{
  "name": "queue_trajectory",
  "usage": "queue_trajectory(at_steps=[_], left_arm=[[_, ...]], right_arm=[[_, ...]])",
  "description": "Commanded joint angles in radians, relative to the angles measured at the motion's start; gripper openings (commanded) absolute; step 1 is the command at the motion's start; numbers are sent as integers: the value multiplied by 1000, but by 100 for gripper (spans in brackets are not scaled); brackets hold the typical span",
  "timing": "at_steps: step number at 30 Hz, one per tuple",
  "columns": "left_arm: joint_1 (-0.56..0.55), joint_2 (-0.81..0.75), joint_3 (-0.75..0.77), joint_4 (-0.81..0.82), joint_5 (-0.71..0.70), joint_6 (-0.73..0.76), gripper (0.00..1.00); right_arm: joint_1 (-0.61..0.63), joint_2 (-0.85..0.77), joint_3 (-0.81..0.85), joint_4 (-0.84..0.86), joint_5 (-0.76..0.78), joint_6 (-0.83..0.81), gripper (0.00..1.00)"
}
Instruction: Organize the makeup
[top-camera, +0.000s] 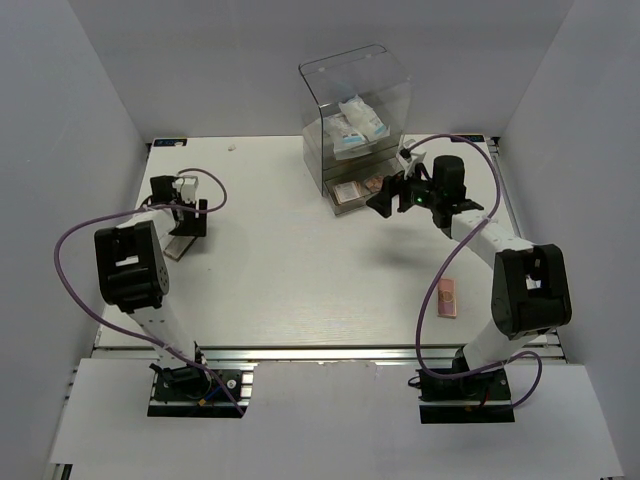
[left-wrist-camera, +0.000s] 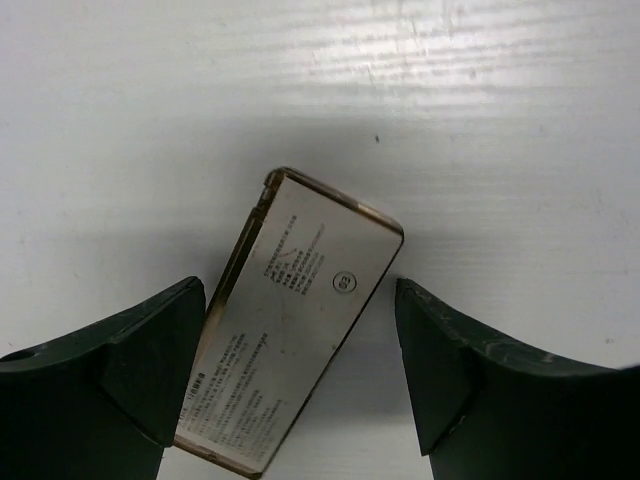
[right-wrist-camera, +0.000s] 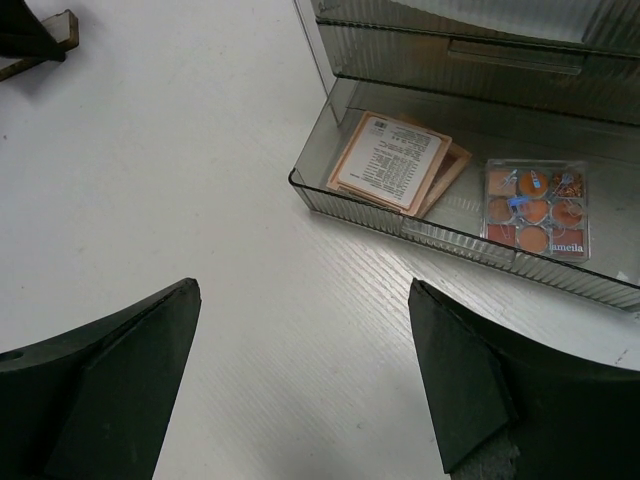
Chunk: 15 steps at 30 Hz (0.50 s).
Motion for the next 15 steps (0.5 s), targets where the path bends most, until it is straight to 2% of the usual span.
queue_trajectory(at_steps=[1, 5, 7, 11, 15], left_arm=[[20, -52, -93, -17, 81, -1, 85], [36, -121, -175, -8, 100, 1, 84], [44, -152, -205, -2, 117, -1, 81], [46, -181, -233, 17, 143, -37, 64], [44, -202, -247, 35, 169, -80, 43]], right_arm=[[-17, -38, 16, 30, -14, 11, 89], [-28, -49, 20, 28, -16, 15, 89], [-31, -56, 18, 28, -19, 18, 89], [-32, -72, 9, 28, -27, 24, 89], [-35, -95, -3, 28, -27, 24, 89]])
